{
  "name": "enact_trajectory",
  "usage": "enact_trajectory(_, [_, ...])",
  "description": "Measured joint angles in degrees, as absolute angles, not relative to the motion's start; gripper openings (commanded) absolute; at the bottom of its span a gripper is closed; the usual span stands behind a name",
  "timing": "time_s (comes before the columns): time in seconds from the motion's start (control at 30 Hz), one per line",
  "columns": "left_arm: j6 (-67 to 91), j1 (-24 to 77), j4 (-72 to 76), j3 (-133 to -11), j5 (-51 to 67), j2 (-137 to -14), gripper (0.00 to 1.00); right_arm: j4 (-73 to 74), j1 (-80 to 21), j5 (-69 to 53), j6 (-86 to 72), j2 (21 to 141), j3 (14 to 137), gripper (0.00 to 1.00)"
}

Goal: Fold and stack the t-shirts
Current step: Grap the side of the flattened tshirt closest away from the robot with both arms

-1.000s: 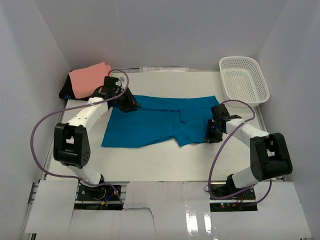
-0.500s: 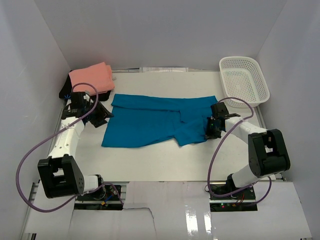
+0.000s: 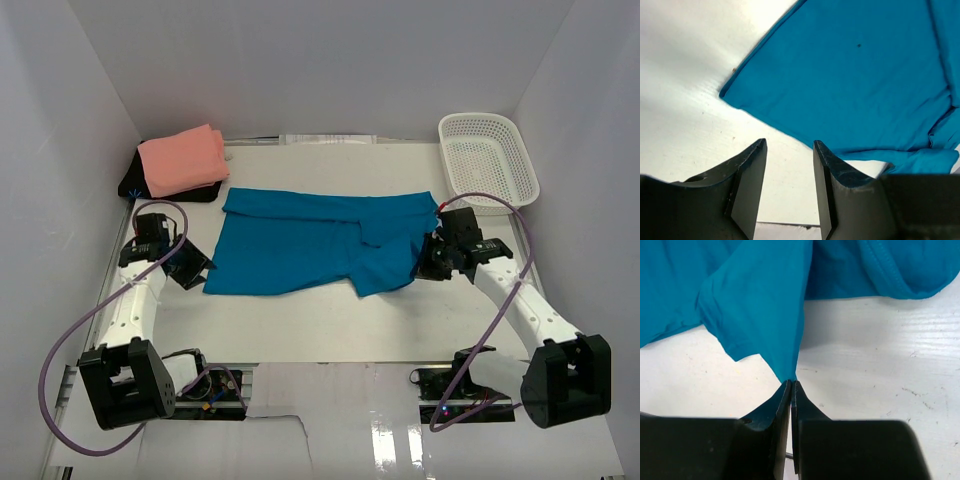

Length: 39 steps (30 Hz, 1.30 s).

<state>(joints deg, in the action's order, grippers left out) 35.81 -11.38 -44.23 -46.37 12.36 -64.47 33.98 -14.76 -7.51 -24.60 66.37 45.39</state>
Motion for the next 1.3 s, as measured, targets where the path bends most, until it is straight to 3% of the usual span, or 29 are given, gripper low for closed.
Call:
enact_trajectory(0.27, [40.5, -11.5, -48.0, -45.7, 7.7, -65.6, 0.49, 37.5, -14.8, -9.9, -25.0, 62.2, 45.2, 0.08])
enact_trajectory(0.67, [47.8, -12.1, -48.6, -43.6, 2.8, -68.7, 0.57, 39.5, -14.8, -11.4, -25.1, 59.8, 48.7, 0.08])
enact_trajectory(1.3, [52.6, -12.3, -39.9, -40.5, 1.7, -79.4, 0.51, 40.7, -14.8, -12.4, -25.0, 56.7, 49.4, 0.08])
